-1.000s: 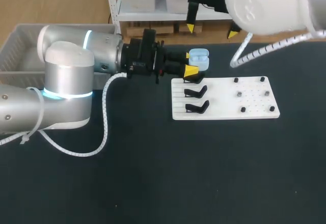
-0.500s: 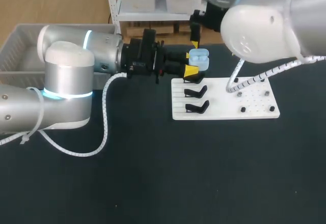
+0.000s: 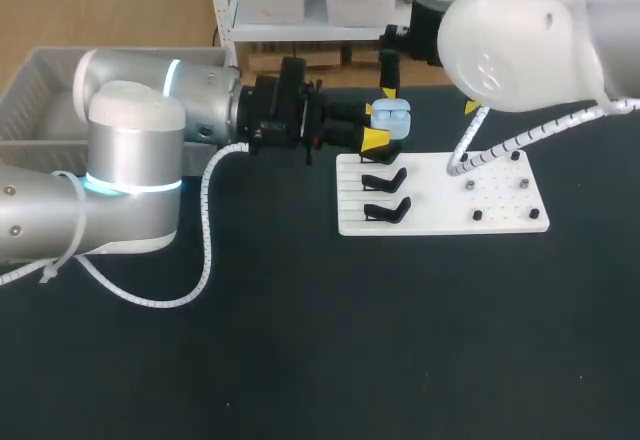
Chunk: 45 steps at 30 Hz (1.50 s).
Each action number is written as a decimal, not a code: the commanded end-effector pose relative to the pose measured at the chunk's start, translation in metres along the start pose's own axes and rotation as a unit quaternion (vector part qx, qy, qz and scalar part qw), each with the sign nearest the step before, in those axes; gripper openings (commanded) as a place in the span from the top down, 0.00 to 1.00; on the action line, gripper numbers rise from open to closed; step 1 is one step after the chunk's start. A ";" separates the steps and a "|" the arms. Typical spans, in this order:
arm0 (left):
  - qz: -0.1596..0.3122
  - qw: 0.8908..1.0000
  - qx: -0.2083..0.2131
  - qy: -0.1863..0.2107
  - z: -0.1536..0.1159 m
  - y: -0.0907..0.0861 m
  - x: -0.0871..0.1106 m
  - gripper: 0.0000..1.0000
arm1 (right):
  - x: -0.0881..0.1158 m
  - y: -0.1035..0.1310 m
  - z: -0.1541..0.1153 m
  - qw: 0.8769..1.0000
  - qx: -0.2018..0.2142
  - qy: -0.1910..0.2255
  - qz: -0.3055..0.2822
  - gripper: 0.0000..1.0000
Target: Pick up each earbud case from the left stands, insert the matching earbuds, close the lid, and place the case in the box.
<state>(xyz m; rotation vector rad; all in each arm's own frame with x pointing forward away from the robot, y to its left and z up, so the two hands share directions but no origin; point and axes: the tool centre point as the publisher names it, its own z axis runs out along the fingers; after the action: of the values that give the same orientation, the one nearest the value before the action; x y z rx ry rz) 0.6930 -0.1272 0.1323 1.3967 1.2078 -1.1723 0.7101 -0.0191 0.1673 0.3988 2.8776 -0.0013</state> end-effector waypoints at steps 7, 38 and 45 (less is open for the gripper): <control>0.001 1.000 -0.002 -0.001 0.000 -0.001 0.001 1.00 | 0.005 -0.012 -0.008 1.000 -0.009 -0.024 0.000 0.00; 0.001 1.000 -0.002 -0.001 0.000 -0.001 0.001 1.00 | -0.016 0.010 0.015 1.000 -0.014 -0.013 -0.007 0.00; 0.001 1.000 -0.002 -0.001 0.000 -0.001 0.001 1.00 | -0.005 0.003 0.012 1.000 -0.004 0.005 -0.019 0.00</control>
<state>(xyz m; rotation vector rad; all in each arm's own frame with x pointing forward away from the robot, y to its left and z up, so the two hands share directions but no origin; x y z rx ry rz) 0.6929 -0.1273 0.1322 1.3968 1.2078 -1.1724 0.7215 -0.0171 0.1531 0.3458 2.8866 0.0069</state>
